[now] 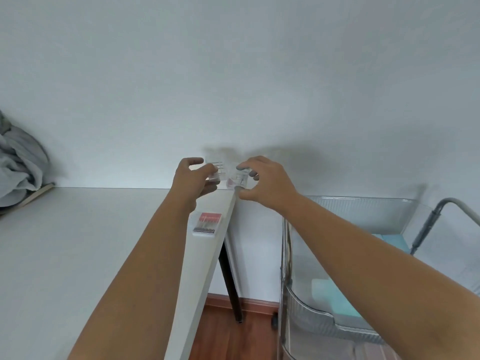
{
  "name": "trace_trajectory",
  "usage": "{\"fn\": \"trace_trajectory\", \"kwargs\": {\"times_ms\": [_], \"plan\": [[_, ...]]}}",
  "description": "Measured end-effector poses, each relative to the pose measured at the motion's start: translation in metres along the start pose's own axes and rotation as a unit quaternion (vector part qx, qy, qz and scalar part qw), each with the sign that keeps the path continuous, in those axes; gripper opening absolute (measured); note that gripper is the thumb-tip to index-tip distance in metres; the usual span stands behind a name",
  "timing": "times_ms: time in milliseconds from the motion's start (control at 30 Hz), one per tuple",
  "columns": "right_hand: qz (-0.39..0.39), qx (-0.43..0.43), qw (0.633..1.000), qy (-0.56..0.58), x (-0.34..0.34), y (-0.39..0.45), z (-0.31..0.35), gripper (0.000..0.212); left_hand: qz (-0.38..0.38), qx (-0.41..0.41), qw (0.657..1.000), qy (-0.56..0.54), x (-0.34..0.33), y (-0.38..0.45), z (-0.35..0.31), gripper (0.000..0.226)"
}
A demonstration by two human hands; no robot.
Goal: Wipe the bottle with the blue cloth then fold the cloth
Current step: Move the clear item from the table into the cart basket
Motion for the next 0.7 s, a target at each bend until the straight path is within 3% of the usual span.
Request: {"fn": "trace_trajectory", "kwargs": {"times_ms": [200,367,500,600,700], "plan": [[0.004,0.002,0.999,-0.041,0.085,-0.046,-0.019,0.05,0.108,-0.053,0.992,0.033,-0.077,-0.036,-0.01,0.052],[0.08,-0.095,0.981,-0.153,0.157,-0.09,-0.06,0.064,0.16,-0.092,0.975,0.125,-0.153,-0.061,0.016,0.041],[0.266,-0.114,0.921,-0.26,0.168,-0.123,-0.095,0.07,0.213,0.002,0.967,0.142,-0.211,-0.069,0.059,0.038],[0.336,-0.144,0.882,-0.299,0.16,-0.144,-0.118,0.065,0.215,0.099,0.96,0.149,-0.239,-0.066,0.095,0.04],[0.397,-0.139,0.857,-0.299,0.149,-0.164,-0.138,0.069,0.178,0.136,0.956,0.191,-0.247,-0.054,0.125,0.038]]}}
Point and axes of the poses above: each hand's wrist, its own y-axis towards the middle knuckle, its own x-axis out of the back of the hand, z = x × y, the point moved 1 cm from there along y, towards the middle knuckle, and after that the axes turned 13 degrees about x, right-handed, at the moved point
